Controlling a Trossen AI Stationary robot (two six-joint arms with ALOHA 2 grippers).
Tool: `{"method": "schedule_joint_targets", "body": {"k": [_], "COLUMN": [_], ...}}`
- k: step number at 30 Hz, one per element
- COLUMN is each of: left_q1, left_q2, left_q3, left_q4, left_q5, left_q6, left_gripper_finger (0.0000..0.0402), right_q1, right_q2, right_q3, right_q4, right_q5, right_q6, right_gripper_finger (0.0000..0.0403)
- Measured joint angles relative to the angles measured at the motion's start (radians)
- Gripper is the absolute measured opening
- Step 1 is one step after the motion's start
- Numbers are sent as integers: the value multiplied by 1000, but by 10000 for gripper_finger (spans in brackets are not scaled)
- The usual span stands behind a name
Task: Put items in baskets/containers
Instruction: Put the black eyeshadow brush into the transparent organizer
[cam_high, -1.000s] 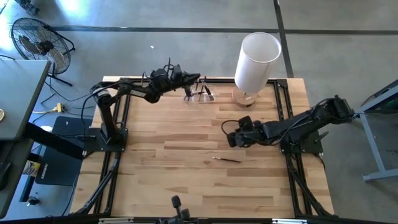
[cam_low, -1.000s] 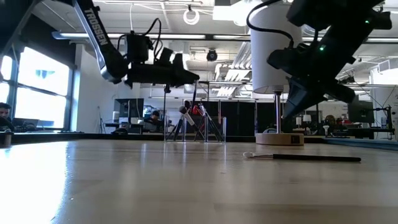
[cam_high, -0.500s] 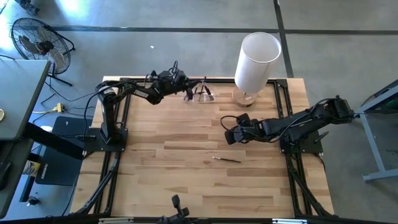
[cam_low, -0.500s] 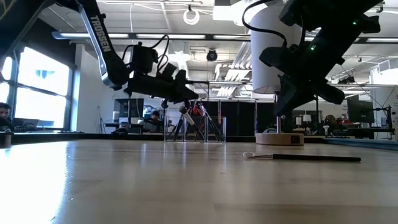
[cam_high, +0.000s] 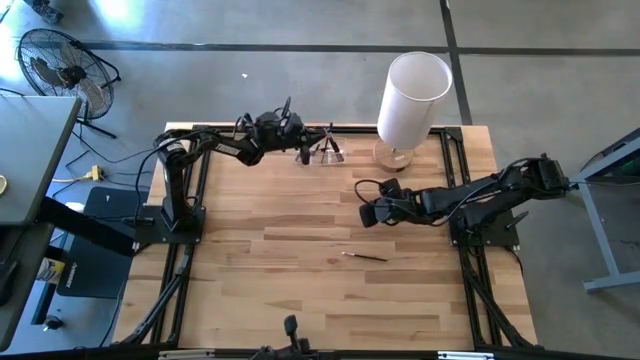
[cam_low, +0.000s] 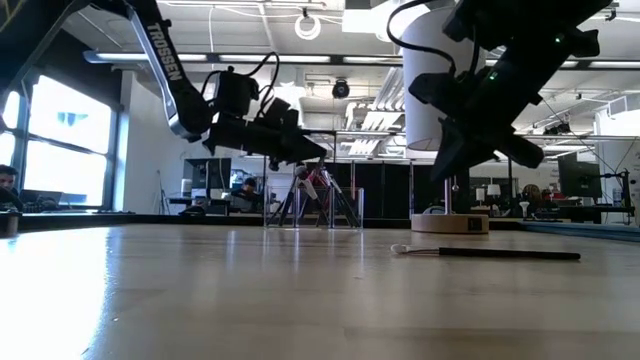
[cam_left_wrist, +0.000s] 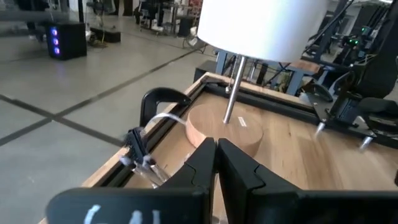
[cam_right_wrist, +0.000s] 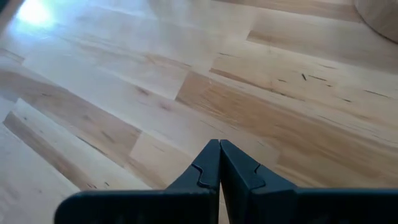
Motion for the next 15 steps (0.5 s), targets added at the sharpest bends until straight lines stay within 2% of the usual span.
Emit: {"method": "schedule_joint_targets", "body": {"k": [8, 15], "left_q1": [2, 2], "left_q2": [0, 0], "left_q3": [17, 17], "left_q4": [-89, -89], "left_q5": [2, -11], "left_q6": [-3, -3], "left_gripper_finger": [24, 105], "right_q1": [0, 0], "right_q2": [0, 0], "right_q3": [0, 0], "right_q4": [9, 9], "right_q5": [-28, -31], "right_q6": [-7, -9], "right_gripper_finger": [1, 1]}}
